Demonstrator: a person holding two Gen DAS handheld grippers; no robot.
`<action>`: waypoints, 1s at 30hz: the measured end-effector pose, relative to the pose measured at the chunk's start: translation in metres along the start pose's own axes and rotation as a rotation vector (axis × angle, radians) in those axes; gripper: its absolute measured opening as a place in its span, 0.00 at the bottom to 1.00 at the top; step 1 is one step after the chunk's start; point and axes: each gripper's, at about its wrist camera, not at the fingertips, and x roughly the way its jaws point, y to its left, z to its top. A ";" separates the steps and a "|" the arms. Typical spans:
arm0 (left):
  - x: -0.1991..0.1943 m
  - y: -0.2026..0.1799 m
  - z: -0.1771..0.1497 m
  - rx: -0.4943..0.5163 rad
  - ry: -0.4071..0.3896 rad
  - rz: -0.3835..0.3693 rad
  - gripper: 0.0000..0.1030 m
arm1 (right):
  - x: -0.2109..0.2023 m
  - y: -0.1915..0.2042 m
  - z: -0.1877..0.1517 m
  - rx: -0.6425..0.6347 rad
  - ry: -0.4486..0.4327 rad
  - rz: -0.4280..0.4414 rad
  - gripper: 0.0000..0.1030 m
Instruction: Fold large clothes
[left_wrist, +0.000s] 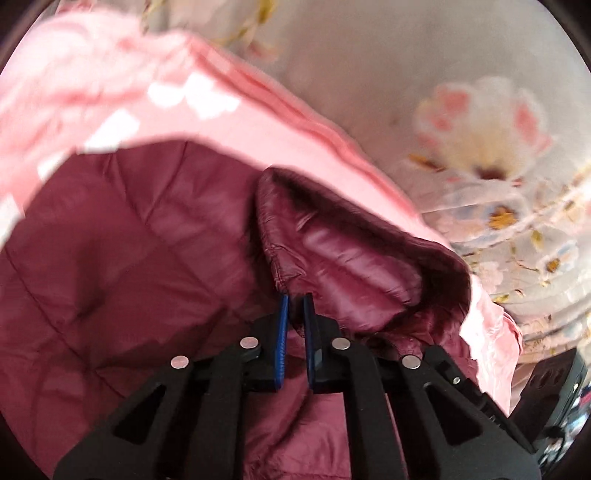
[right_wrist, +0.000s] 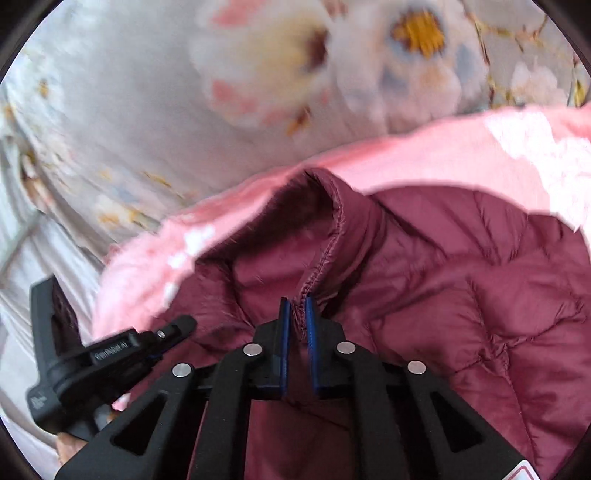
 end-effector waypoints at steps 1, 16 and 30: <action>-0.008 -0.003 0.001 0.011 -0.016 -0.014 0.06 | -0.010 0.002 0.003 0.001 -0.017 0.020 0.07; 0.005 0.018 -0.038 0.134 0.034 0.128 0.06 | 0.019 -0.032 -0.037 -0.085 0.132 -0.208 0.05; -0.021 0.017 -0.040 0.135 -0.013 0.084 0.24 | -0.030 -0.018 -0.028 -0.100 -0.015 -0.151 0.15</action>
